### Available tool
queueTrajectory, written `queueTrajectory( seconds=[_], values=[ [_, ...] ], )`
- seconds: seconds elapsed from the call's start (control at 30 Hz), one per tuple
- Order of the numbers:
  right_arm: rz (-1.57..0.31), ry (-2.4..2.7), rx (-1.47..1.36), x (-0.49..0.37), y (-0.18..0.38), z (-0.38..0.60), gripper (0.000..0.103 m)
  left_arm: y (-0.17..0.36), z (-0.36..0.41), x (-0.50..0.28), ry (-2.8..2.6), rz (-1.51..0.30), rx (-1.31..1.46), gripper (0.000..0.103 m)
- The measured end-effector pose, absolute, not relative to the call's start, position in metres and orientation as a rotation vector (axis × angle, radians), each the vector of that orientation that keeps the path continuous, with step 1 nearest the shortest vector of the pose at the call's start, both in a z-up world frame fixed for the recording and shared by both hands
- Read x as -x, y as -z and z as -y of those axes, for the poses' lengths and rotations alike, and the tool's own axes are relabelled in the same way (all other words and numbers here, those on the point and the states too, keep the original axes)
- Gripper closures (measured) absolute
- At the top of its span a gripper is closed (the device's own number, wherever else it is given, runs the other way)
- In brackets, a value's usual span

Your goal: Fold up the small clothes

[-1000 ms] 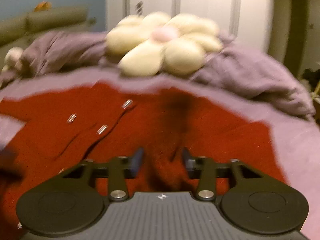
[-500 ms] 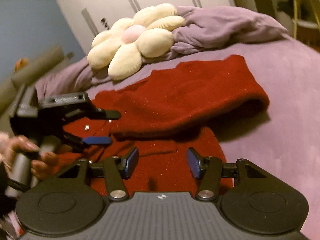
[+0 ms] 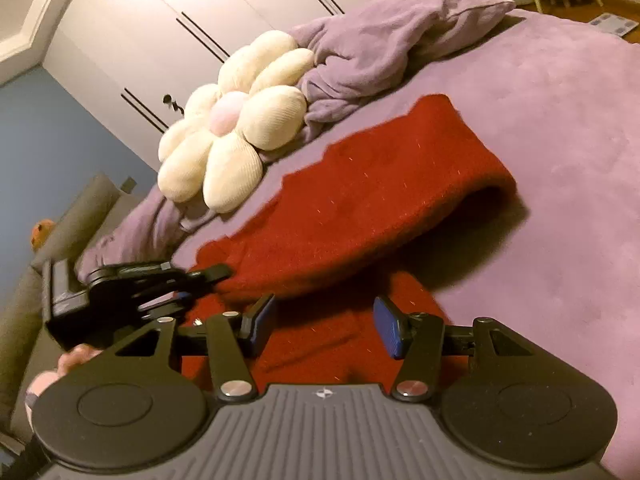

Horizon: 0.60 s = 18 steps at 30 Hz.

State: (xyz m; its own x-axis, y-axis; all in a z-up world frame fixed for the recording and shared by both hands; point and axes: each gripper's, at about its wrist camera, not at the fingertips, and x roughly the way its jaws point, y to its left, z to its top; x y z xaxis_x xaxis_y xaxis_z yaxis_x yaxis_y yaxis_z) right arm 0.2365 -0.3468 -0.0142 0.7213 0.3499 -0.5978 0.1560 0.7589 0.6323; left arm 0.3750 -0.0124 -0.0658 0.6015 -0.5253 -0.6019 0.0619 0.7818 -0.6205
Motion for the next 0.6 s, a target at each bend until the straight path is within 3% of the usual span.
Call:
queueTrajectory(
  seconds=[0.17,0.23,0.27,0.3,0.33,0.43,0.6],
  values=[
    [-0.778,-0.121,-0.702,-0.252,0.014,0.335,0.046,0.049,-0.056,-0.372,0.21,-0.777,0.551,0.101],
    [-0.777,-0.107,-0.708,-0.256,0.015,0.337,0.046,0.059,-0.064,-0.37,0.21,-0.81,0.563,0.088],
    [-0.764,-0.085,-0.72,-0.256,0.016,0.341,0.045,0.067,-0.06,-0.368,0.236,-0.844,0.577,0.071],
    [-0.755,-0.067,-0.738,-0.255,0.017,0.345,0.044,0.074,-0.051,-0.367,0.269,-0.865,0.59,0.065],
    [-0.75,-0.051,-0.76,-0.254,0.018,0.35,0.044,0.08,-0.04,-0.364,0.308,-0.879,0.594,0.065],
    [-0.76,-0.039,-0.773,-0.249,0.021,0.355,0.043,0.104,0.0,-0.358,0.41,-0.969,0.632,0.051],
    [-0.783,-0.029,-0.737,-0.243,0.026,0.362,0.042,0.136,0.031,-0.35,0.418,-1.036,0.669,0.05]
  ],
)
